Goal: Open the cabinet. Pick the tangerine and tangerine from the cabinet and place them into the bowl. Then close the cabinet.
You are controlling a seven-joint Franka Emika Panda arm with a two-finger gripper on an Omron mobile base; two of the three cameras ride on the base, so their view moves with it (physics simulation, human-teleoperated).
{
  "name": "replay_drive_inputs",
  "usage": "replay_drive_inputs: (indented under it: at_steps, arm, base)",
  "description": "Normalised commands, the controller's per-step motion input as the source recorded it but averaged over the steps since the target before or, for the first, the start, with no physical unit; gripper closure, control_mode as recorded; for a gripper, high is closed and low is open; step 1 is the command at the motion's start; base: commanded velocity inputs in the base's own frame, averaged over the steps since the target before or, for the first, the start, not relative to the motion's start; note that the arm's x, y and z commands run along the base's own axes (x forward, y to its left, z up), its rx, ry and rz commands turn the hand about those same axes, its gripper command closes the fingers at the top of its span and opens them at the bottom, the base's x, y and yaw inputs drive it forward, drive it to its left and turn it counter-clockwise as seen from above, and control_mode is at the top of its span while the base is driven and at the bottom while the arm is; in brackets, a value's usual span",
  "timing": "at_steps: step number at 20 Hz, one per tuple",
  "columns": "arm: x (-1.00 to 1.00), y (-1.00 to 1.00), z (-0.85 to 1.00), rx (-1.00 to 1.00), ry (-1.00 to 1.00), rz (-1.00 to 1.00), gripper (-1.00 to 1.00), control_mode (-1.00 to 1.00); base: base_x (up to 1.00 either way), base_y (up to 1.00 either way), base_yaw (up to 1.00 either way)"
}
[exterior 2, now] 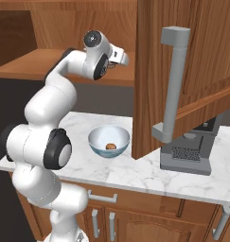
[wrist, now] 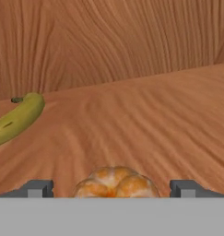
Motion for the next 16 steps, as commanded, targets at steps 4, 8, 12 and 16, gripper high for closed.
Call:
replay_drive_inputs:
  at_steps: [4, 8, 12, 16]
  arm:
    - [0.06, 0.0, -0.22, 0.0, 0.0, 0.0, 1.0, -1.0]
    - [0.05, 0.0, -0.13, 0.0, -0.02, 0.0, 1.0, -1.0]
    - [0.0, 0.0, -0.02, 0.0, -0.05, 0.0, 1.0, -1.0]
    - [0.0, 0.0, 0.0, 0.0, 0.0, 0.0, 1.0, -1.0]
  base:
    - [0.0, 0.0, 0.0]
    - [0.0, 0.0, 0.0]
    - [0.0, 0.0, 0.0]
    - [0.0, 0.0, 0.0]
